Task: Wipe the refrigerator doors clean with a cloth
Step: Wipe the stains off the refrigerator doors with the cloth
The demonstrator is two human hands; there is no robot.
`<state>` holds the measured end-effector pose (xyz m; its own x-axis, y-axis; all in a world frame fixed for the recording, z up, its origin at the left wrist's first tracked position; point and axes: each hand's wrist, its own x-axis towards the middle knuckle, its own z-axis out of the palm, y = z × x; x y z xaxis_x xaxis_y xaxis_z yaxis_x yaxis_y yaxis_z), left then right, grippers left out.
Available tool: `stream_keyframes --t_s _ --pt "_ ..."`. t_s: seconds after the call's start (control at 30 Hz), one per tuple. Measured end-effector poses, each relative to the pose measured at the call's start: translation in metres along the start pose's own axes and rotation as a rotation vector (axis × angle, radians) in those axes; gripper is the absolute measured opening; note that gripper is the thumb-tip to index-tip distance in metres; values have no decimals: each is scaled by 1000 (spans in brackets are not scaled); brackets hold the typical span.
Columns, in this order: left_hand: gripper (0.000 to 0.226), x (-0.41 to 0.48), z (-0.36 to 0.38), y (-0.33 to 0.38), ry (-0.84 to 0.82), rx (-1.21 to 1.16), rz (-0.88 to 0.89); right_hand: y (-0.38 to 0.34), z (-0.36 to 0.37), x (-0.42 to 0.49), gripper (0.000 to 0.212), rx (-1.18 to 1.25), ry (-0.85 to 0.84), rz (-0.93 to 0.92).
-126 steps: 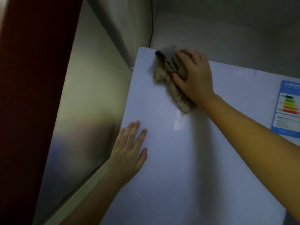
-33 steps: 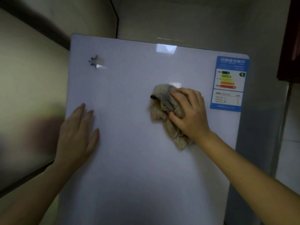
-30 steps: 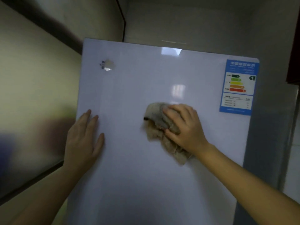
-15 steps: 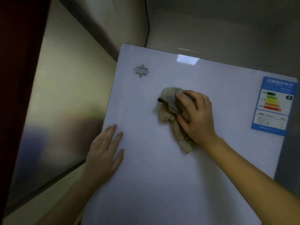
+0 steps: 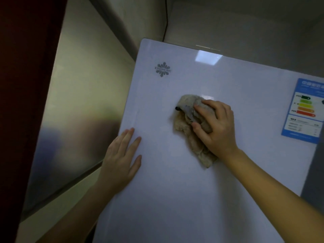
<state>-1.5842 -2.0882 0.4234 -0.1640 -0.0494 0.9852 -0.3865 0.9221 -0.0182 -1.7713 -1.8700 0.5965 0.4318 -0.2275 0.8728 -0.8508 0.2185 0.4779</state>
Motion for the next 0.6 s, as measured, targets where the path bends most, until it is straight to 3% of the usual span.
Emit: stream_keyframes --t_s 0.17,0.3,0.37,0.43,0.6 --pt "54 -7 -2 0 7 -4 -8 -23 11 -21 43 22 -70 -52" --pt "55 -21 0 4 -16 -6 -7 -52 21 -51 35 43 -216 -384" --pt "55 -27 1 3 -32 -3 -3 -48 20 -44 31 38 -217 -454" --pt "55 -32 2 3 -40 2 0 -33 18 -21 33 9 -142 -381" --pt "55 -37 2 4 -43 -1 -3 -6 12 43 46 -62 5 23"
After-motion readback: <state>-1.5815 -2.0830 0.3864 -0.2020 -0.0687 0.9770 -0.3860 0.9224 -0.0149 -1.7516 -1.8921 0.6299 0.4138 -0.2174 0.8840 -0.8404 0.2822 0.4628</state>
